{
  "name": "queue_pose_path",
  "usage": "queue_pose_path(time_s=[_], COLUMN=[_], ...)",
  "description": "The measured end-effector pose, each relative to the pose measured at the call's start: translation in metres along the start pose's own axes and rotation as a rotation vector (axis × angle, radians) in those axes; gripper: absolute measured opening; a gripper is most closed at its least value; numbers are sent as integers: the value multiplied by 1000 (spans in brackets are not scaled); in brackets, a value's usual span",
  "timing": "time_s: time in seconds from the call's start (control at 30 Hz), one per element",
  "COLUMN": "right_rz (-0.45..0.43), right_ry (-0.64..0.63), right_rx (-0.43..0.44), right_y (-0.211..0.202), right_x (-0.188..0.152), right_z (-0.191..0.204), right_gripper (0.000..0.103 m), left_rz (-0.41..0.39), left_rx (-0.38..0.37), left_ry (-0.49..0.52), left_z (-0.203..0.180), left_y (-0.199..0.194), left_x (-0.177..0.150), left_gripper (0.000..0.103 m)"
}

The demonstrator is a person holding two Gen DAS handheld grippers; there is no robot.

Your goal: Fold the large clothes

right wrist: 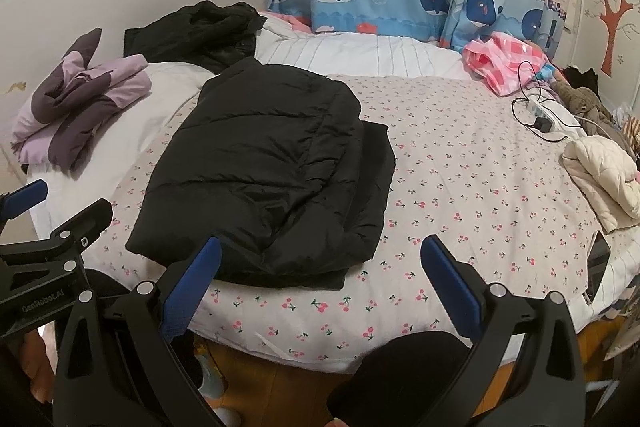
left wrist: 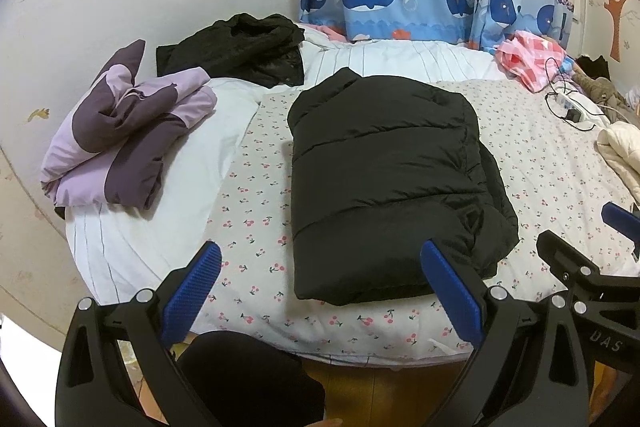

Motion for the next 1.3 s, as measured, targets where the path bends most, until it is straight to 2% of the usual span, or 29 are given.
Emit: queue_pose_path(time_s=[0.37,1.3], right_rz=[-4,-25], right_ry=[3,-3], right_rx=[11,16], right_y=[-11,-31], right_x=[-6,-22], right_z=[4,12], right_gripper=[97,97], left_rz=[12,21], left_rx=[-44,20], left_ry=[-7,6], left_z=[-2,3], left_y=[-10,-22], left_x=[-9,-23], left_gripper=[96,96])
Point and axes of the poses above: each gripper's, at about its wrist camera, not at the fingertips, and y roughly the way its jaws point, z to its left, x to its top, the point moved 9 cm from there along y, roughly the way its jaws point, and after that the axes turned 5 degrees about -x, right-handed, at the moved point
